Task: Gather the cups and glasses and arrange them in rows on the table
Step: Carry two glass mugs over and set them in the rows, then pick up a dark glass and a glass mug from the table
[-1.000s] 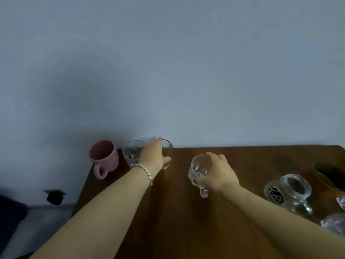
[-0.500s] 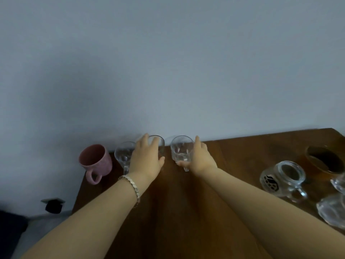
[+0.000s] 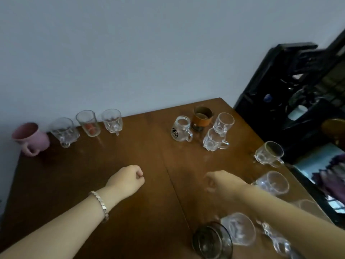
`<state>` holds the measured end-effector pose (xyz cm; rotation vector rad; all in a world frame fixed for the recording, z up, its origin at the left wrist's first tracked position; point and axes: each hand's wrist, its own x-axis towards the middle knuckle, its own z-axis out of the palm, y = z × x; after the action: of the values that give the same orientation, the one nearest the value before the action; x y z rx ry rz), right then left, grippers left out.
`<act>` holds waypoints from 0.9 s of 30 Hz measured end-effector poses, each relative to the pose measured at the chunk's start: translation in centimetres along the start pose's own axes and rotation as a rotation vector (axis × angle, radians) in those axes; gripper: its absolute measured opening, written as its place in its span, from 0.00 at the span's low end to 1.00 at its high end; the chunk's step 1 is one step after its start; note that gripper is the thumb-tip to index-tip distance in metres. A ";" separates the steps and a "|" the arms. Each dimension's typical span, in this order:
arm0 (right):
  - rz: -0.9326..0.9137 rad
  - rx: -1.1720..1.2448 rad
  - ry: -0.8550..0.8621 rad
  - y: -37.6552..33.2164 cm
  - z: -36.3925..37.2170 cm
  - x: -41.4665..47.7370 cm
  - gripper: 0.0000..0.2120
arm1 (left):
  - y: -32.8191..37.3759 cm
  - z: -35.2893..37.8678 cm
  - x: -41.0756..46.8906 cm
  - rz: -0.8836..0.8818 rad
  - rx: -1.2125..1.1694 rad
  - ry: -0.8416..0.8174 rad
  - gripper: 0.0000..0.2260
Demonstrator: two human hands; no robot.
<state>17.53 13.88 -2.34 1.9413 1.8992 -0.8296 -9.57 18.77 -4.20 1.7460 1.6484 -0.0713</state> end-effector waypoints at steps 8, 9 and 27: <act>-0.066 -0.127 -0.099 7.2 6.1 -7.7 0.44 | 3.9 8.2 -9.0 0.039 -0.043 -0.042 0.13; -0.079 -0.160 -0.113 7.5 7.0 -7.7 0.47 | 4.4 8.9 -9.9 0.020 -0.055 -0.025 0.13; -0.175 0.220 0.177 14.2 4.7 -11.7 0.42 | 13.4 19.9 -12.6 -0.094 0.077 0.053 0.45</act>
<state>31.04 0.53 -1.69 2.0575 2.1880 -0.9825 8.55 -1.28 -6.48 1.7403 1.7872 -0.1342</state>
